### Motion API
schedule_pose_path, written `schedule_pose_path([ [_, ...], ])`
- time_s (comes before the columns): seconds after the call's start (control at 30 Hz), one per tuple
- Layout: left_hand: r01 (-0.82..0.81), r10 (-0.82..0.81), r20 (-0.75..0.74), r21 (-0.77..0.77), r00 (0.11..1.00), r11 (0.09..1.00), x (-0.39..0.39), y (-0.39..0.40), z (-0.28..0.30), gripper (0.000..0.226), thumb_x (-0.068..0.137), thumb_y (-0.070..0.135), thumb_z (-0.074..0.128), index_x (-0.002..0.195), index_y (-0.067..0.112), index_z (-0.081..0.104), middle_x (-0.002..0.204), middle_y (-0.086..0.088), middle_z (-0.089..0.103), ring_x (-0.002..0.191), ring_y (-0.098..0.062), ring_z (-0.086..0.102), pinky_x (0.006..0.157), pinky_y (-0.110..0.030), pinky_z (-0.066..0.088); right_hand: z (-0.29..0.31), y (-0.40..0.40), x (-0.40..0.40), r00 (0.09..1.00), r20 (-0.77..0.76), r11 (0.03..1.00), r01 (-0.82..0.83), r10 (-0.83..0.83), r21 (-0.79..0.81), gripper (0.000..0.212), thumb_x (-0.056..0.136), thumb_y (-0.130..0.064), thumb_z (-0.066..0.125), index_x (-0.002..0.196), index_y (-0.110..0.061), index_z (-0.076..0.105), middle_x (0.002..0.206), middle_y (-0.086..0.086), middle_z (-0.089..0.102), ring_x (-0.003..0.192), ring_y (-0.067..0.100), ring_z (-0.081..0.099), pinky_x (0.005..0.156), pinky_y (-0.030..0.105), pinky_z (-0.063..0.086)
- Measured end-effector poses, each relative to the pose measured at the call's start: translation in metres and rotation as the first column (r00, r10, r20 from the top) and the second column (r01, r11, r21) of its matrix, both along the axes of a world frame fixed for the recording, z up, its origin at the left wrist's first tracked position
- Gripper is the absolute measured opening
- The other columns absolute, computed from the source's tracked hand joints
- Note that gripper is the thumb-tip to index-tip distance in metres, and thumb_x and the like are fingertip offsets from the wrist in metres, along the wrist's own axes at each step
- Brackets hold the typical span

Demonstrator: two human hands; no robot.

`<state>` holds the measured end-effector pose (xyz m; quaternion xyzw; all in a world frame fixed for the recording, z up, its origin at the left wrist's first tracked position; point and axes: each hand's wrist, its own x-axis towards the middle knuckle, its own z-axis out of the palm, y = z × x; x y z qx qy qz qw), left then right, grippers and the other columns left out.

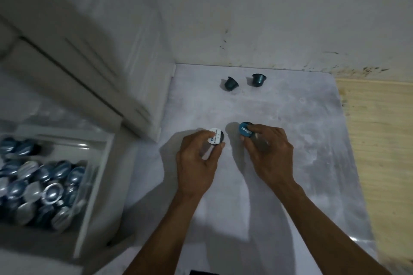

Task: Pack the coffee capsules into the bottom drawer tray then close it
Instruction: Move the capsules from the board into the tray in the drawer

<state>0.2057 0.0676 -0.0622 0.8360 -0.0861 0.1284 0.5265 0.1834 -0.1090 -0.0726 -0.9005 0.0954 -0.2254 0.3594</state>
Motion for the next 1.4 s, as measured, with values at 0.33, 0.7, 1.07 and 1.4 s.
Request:
schedule_pose_path([
  [0.33,-0.040,0.032,0.110,0.074,0.993,0.996,-0.051,0.093,0.126,0.031,0.078,0.016,0.079,0.106,0.022,0.068,0.106,0.027,0.060,0.093,-0.001,0.062,0.081,-0.018,0.051,0.112,0.098,-0.034,0.987,0.120,0.980,-0.121,0.102,0.160,0.035,0.071,-0.017,0.084,0.103,-0.012,0.071,0.098,-0.005,0.069,0.084,0.009,0.062,0.079,0.009,0.045],
  [0.7,-0.188,0.196,-0.021,0.204,0.980,0.961,-0.023,0.310,0.164,0.027,0.074,0.027,0.083,0.097,0.028,0.068,0.095,0.012,0.070,0.082,0.000,0.066,0.072,-0.022,0.055,0.185,0.288,-0.032,0.956,-0.003,0.886,-0.269,0.292,0.377,0.026,0.075,-0.024,0.081,0.098,-0.024,0.072,0.092,-0.019,0.069,0.081,0.002,0.064,0.070,0.011,0.047],
  [1.07,0.112,-0.019,-0.249,0.364,0.968,0.924,0.073,0.383,0.128,0.014,0.077,0.013,0.078,0.088,0.017,0.071,0.085,0.005,0.071,0.072,-0.007,0.063,0.067,-0.017,0.052,0.128,0.385,0.047,0.920,-0.329,0.969,-0.155,0.212,0.192,0.021,0.081,-0.026,0.074,0.101,-0.028,0.068,0.092,-0.007,0.066,0.084,0.010,0.059,0.065,0.021,0.047],
  [1.4,0.305,-0.174,-0.305,0.460,0.936,0.834,0.088,0.377,0.097,0.012,0.078,0.012,0.071,0.090,0.014,0.069,0.086,-0.002,0.071,0.077,-0.018,0.065,0.069,-0.038,0.055,0.107,0.398,0.063,0.861,-0.475,0.977,-0.214,0.184,-0.009,0.022,0.082,-0.018,0.067,0.104,-0.019,0.068,0.096,0.006,0.071,0.090,0.026,0.062,0.075,0.033,0.048],
])
